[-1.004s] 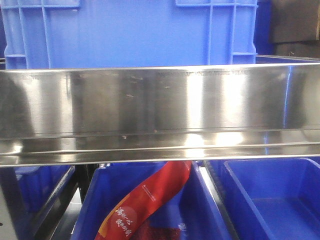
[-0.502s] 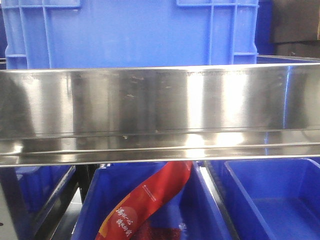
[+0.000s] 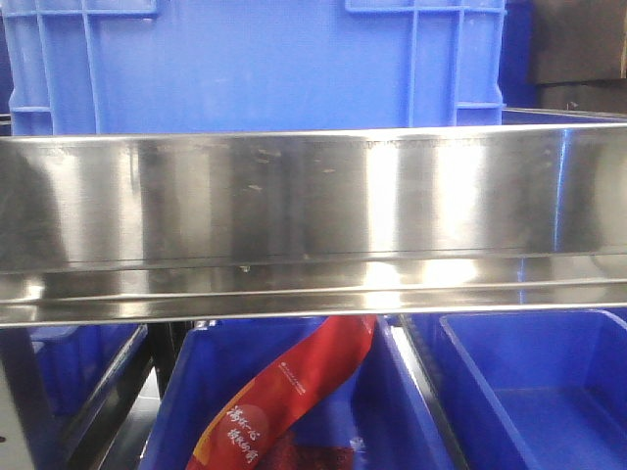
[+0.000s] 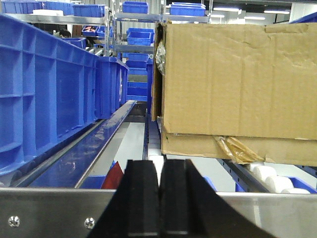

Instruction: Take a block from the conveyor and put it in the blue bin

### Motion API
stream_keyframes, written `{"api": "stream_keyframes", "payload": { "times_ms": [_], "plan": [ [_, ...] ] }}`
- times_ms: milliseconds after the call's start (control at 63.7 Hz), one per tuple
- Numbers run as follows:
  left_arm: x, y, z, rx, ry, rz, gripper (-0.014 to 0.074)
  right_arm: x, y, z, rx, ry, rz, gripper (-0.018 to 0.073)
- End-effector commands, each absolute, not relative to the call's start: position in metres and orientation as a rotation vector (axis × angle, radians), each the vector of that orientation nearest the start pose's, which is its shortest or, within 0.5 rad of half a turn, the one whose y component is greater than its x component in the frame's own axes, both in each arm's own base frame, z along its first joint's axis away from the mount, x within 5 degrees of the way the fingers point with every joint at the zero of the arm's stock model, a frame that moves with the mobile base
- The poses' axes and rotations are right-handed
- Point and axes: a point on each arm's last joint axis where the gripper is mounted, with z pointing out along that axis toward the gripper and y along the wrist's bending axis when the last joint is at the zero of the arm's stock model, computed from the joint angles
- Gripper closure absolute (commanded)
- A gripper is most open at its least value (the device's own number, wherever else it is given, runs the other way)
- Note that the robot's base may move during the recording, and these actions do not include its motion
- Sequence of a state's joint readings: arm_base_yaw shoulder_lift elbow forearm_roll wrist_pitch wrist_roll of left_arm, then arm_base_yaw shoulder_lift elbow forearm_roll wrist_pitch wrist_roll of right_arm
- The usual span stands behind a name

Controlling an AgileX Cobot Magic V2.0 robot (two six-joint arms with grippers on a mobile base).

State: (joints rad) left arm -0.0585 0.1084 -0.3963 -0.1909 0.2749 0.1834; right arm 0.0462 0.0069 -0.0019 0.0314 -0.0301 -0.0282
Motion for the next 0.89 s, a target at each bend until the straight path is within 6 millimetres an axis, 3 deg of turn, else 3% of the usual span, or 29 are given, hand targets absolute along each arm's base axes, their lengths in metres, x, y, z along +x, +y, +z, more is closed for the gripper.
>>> {"api": "stream_keyframes", "payload": {
  "times_ms": [0,596,706,879],
  "plan": [
    [0.0377,-0.0065,0.3153,0.078,1.439,-0.083,0.0707,0.0555,0.0022,0.2185,-0.022,1.424,0.043,0.0727],
    [0.0377,-0.0065,0.3153,0.078,1.439,-0.083,0.0707,0.0555,0.0022,0.2185,-0.022,1.424,0.043,0.0727],
    [0.0375,-0.0022,0.3188,0.138,1.396,0.085,0.0707,0.0555,0.0022,0.2185,-0.022,1.424,0.043,0.0727],
    [0.0402,-0.0016,0.3118,0.148,1.421,0.112,0.0707,0.0555,0.0022,0.2185,-0.022,1.424,0.043,0.0727]
  ]
}}
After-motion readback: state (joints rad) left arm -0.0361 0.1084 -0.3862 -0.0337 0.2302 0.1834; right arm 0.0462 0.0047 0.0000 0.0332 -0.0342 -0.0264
